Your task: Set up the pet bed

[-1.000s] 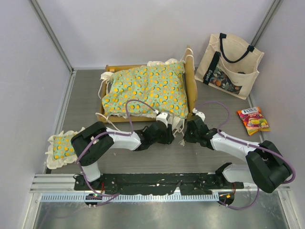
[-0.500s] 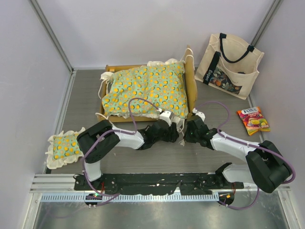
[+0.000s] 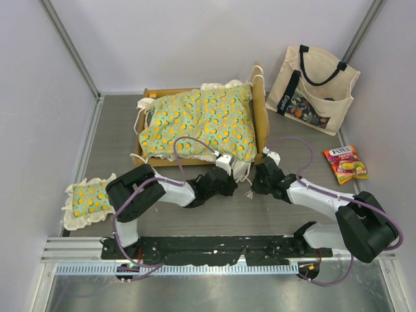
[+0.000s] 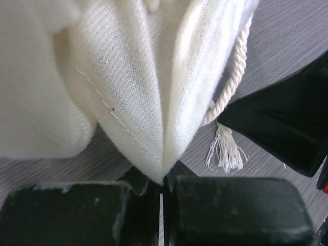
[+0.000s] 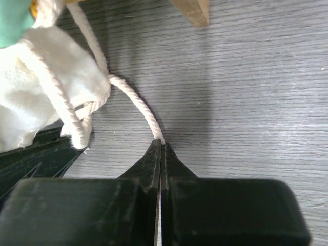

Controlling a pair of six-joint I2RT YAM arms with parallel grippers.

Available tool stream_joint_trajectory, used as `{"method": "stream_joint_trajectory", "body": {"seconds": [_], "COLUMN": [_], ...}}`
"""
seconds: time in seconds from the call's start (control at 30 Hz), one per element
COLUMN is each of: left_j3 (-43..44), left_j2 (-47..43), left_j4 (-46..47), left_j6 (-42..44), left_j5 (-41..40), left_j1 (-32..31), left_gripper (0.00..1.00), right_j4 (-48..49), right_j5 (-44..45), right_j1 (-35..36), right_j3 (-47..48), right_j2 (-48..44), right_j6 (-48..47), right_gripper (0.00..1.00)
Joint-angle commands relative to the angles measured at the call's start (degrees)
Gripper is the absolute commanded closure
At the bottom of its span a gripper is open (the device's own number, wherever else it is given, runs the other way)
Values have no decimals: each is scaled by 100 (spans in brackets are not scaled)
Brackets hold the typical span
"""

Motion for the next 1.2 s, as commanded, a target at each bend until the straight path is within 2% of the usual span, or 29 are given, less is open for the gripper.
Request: {"method": "stream_joint_trajectory", "body": {"seconds": [0.0,0.07,0.13,0.17,0.27,0.33,0.37,0.47,0.53,0.77,0.8,0.83,1.03,1.13,1.17], "left_j3": [-229,-203,-124,-89,43,96,122,105,61,-501,-537,-563,-301,-133,-141], "left_j2": [-287,-349,-323,-297,-174,-94,-25,46,38,-217,-278,-296,-121,20,20], "left_j4": [-25,-51,-51,-42,106,177,221,248,256,493,529,651,827,854,854], "left_j6": [-17,10,36,45,36,19,1,-34,-25,-122,-113,-87,159,238,230], "left_j5": [-160,-160,-160,-169,-248,-283,-283,-300,-335,-985,-1099,-1222,-1566,-1566,-1575], "left_j1": [-61,-61,-61,-61,-61,-61,-70,-87,-113,-438,-482,-535,-685,-694,-694], "left_gripper": [99,88,84,74,66,70,79,94,99,99,96,85,87,100,100], "right_j4": [-208,-226,-253,-253,-209,-191,-191,-209,-217,-226,-218,-217,-209,-235,-252], "right_j5": [425,452,417,373,294,268,259,267,302,320,329,320,294,267,320], "right_j1": [41,41,41,41,41,32,41,32,41,41,32,41,41,41,41], "right_j3": [315,350,394,394,351,333,324,298,298,342,350,350,359,350,350], "right_j2": [-40,-57,-57,-57,-57,-66,-66,-93,-119,-119,-110,-93,-136,-154,-163], "right_j6": [-47,-73,-100,-91,-56,-56,-56,-56,-47,-56,-47,-56,-47,-38,-30], "right_gripper": [99,99,99,99,99,99,99,99,99,99,99,99,99,99,99]}}
